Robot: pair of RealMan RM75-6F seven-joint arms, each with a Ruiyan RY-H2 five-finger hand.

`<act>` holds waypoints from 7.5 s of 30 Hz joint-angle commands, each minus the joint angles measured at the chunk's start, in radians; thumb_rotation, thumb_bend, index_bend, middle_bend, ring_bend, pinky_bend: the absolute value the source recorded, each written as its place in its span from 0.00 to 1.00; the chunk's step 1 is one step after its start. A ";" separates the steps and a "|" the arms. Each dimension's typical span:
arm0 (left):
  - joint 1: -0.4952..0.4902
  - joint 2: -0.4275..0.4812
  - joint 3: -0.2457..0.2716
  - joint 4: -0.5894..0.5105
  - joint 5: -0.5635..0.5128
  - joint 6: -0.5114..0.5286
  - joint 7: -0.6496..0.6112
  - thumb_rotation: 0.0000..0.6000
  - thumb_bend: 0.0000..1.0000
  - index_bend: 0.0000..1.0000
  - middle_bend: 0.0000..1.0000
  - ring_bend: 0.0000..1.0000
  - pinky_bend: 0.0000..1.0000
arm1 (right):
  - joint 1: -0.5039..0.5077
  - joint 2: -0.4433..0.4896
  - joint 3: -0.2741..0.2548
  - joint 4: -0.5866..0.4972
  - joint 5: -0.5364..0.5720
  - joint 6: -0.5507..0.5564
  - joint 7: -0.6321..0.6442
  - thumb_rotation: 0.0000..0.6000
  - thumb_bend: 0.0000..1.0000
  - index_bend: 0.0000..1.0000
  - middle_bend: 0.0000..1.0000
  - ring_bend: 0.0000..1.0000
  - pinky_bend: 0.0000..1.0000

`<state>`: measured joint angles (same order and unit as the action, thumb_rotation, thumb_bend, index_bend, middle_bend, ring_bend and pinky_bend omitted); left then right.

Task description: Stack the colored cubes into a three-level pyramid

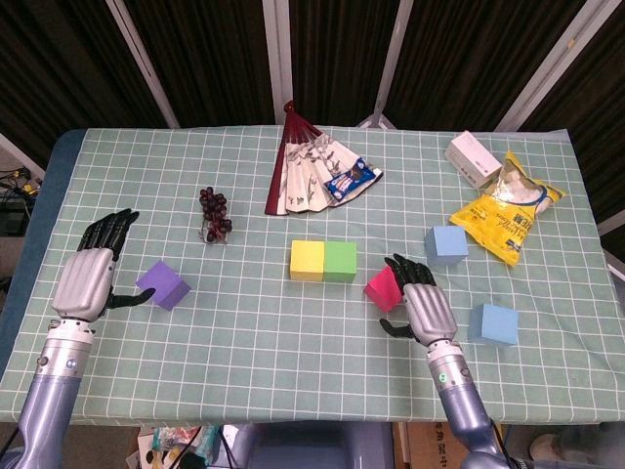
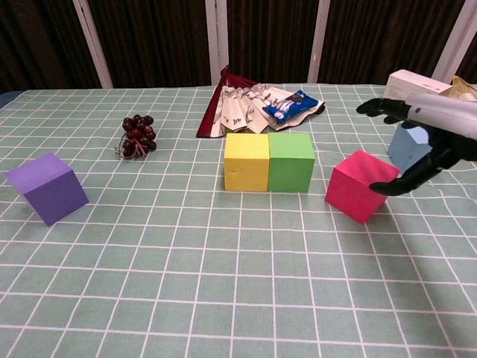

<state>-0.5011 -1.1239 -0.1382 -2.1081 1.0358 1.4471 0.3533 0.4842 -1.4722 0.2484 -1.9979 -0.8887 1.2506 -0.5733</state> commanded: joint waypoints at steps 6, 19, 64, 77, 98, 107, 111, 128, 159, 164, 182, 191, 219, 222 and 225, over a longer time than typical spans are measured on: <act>0.010 0.002 -0.020 0.001 -0.006 -0.008 -0.012 1.00 0.15 0.00 0.02 0.00 0.00 | 0.063 -0.120 0.019 0.149 0.003 0.028 -0.024 1.00 0.25 0.00 0.00 0.00 0.00; 0.022 0.007 -0.046 0.003 -0.013 -0.027 -0.023 1.00 0.15 0.00 0.02 0.00 0.00 | 0.106 -0.221 0.025 0.295 0.037 0.041 -0.046 1.00 0.25 0.00 0.00 0.00 0.00; 0.043 -0.004 -0.083 -0.013 -0.030 -0.049 -0.014 1.00 0.15 0.00 0.03 0.00 0.00 | 0.088 -0.055 -0.031 0.371 -0.016 -0.077 0.033 1.00 0.25 0.00 0.27 0.04 0.00; 0.045 -0.009 -0.085 -0.011 -0.031 -0.054 -0.005 1.00 0.15 0.00 0.03 0.00 0.00 | 0.104 -0.040 -0.037 0.381 0.018 -0.114 0.025 1.00 0.25 0.00 0.38 0.14 0.00; 0.047 -0.010 -0.099 -0.004 -0.041 -0.056 -0.007 1.00 0.15 0.00 0.03 0.00 0.00 | 0.182 -0.076 0.015 0.418 0.052 -0.124 -0.016 1.00 0.25 0.00 0.38 0.15 0.00; 0.044 -0.010 -0.099 0.002 -0.053 -0.070 -0.006 1.00 0.15 0.00 0.03 0.00 0.00 | 0.213 -0.104 0.024 0.436 0.088 -0.121 -0.050 1.00 0.25 0.00 0.38 0.15 0.00; 0.043 -0.011 -0.102 0.005 -0.059 -0.073 -0.010 1.00 0.15 0.00 0.03 0.00 0.00 | 0.226 -0.121 0.029 0.445 0.102 -0.112 -0.064 1.00 0.25 0.00 0.38 0.15 0.00; 0.039 -0.007 -0.106 0.016 -0.076 -0.095 -0.025 1.00 0.15 0.00 0.03 0.00 0.00 | 0.273 -0.171 0.049 0.465 0.170 -0.075 -0.137 1.00 0.25 0.00 0.38 0.15 0.00; 0.036 0.006 -0.108 0.018 -0.091 -0.115 -0.043 1.00 0.15 0.00 0.03 0.00 0.00 | 0.327 -0.207 0.064 0.472 0.237 -0.048 -0.202 1.00 0.25 0.00 0.38 0.15 0.00; 0.036 0.007 -0.109 0.018 -0.091 -0.116 -0.045 1.00 0.15 0.00 0.03 0.00 0.00 | 0.331 -0.210 0.061 0.469 0.246 -0.044 -0.209 1.00 0.25 0.00 0.38 0.15 0.00; 0.033 0.008 -0.105 0.019 -0.095 -0.122 -0.045 1.00 0.15 0.00 0.03 0.00 0.00 | 0.339 -0.219 0.057 0.474 0.255 -0.037 -0.210 1.00 0.25 0.00 0.38 0.15 0.00; 0.032 0.008 -0.105 0.021 -0.097 -0.123 -0.047 1.00 0.15 0.00 0.03 0.00 0.00 | 0.344 -0.230 0.055 0.488 0.258 -0.039 -0.207 1.00 0.25 0.00 0.38 0.15 0.00; 0.028 0.008 -0.105 0.028 -0.108 -0.129 -0.048 1.00 0.15 0.00 0.03 0.00 0.00 | 0.348 -0.248 0.063 0.514 0.266 -0.035 -0.202 1.00 0.25 0.00 0.38 0.15 0.00; 0.027 0.008 -0.104 0.029 -0.109 -0.131 -0.048 1.00 0.15 0.00 0.03 0.00 0.00 | 0.348 -0.250 0.062 0.514 0.268 -0.035 -0.205 1.00 0.25 0.00 0.38 0.15 0.00; 0.027 0.008 -0.104 0.030 -0.110 -0.131 -0.049 1.00 0.15 0.00 0.03 0.00 0.00 | 0.347 -0.251 0.061 0.513 0.268 -0.034 -0.205 1.00 0.25 0.00 0.38 0.15 0.00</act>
<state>-0.4744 -1.1155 -0.2423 -2.0785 0.9259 1.3159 0.3048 0.8315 -1.7234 0.3093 -1.4844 -0.6206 1.2168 -0.7785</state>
